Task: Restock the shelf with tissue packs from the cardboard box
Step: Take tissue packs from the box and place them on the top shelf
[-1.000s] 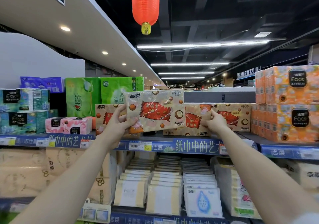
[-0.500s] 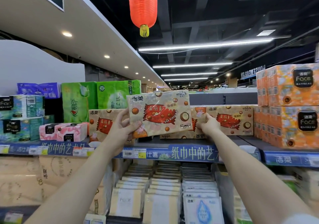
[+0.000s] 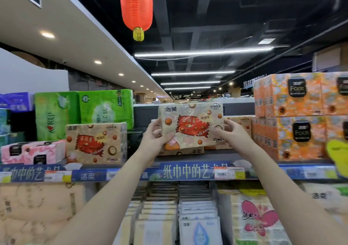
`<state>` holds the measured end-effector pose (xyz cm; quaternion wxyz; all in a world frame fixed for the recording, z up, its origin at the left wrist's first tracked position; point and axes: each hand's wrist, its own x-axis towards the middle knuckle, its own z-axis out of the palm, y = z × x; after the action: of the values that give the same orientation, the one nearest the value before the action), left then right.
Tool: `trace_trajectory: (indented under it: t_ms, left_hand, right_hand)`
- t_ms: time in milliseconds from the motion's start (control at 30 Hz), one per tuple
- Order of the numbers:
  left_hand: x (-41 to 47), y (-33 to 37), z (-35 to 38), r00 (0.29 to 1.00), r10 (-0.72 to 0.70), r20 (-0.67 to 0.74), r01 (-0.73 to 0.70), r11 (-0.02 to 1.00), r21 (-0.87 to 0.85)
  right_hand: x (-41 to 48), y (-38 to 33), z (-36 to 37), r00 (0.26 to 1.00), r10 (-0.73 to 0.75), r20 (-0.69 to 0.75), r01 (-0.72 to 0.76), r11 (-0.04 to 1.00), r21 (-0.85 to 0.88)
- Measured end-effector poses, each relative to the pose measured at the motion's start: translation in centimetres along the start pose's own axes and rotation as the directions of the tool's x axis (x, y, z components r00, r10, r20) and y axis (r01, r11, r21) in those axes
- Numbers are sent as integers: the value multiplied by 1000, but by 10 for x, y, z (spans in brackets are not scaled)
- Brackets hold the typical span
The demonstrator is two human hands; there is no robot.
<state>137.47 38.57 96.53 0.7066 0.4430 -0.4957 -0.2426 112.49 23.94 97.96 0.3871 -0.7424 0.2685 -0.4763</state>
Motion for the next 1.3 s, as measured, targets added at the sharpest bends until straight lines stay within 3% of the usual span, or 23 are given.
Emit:
trace_trajectory:
  t_ms: [167, 367, 533, 700, 900, 967, 1100, 1300]
  left_hand:
    - [22, -20, 57, 996, -54, 74, 47, 995, 85]
    - [35, -38, 114, 999, -6, 39, -11, 908, 420]
    - [40, -49, 129, 1000, 19, 11, -22, 794, 607]
    - [47, -52, 132, 998, 22, -61, 23, 756, 654]
    - [47, -52, 130, 996, -1, -89, 58, 765, 641]
    - [48, -52, 128, 998, 0, -64, 41, 767, 640]
    - [52, -55, 129, 1000, -7, -16, 15, 784, 621]
    - [58, -57, 133, 999, 10, -51, 27, 754, 656]
  right_hand:
    - [-11, 19, -41, 968, -24, -250, -20, 985, -172]
    - [-19, 35, -68, 928, 4, -371, -108, 960, -259]
    - [-15, 49, -60, 881, -94, -464, -143, 882, -449]
    - [-7, 62, -53, 868, -154, -473, -134, 843, -521]
    - [-15, 62, -51, 847, -258, -465, 7, 880, -475]
    - [-14, 60, -54, 862, -241, -446, 19, 895, -446]
    - [-6, 53, -63, 920, -187, -344, -41, 827, -560]
    - [4, 51, -59, 974, -78, -212, -81, 754, -651]
